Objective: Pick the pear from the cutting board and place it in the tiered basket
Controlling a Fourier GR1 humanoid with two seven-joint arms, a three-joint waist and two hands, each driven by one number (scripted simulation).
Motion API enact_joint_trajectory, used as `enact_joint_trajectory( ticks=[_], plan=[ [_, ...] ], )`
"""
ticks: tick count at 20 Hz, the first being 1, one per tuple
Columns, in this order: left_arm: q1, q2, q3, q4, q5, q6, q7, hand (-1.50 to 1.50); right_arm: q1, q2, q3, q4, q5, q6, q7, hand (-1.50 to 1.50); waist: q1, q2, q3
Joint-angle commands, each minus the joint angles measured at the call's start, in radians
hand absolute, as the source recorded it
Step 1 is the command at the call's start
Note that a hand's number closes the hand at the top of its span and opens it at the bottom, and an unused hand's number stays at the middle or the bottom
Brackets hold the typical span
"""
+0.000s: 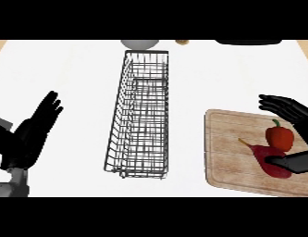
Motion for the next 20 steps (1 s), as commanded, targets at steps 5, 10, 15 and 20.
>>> enact_joint_trajectory(
  ticks=[5,10,15,20],
  plan=[
    [0.02,0.01,0.008,0.006,-0.002,-0.02,-0.006,0.0,-0.072,-0.354,-0.026,-0.108,0.245,0.164,-0.023,-1.5,0.002,0.0,-0.003],
    [-0.024,0.013,0.009,-0.026,0.004,-0.018,0.037,0.0,-0.123,-0.518,0.08,-0.167,0.304,0.398,0.012,-1.5,0.018,0.002,-0.003],
    [0.018,-0.004,0.02,-0.07,-0.005,-0.001,0.062,0.0,-0.087,-0.505,0.1,-0.248,0.341,0.465,0.047,-1.5,0.002,-0.001,-0.001],
    [-0.009,-0.03,0.042,-0.007,-0.044,-0.025,0.039,0.0,-0.081,-0.37,0.073,-0.332,0.338,0.447,0.257,-1.5,0.001,0.001,-0.001]
  ],
)
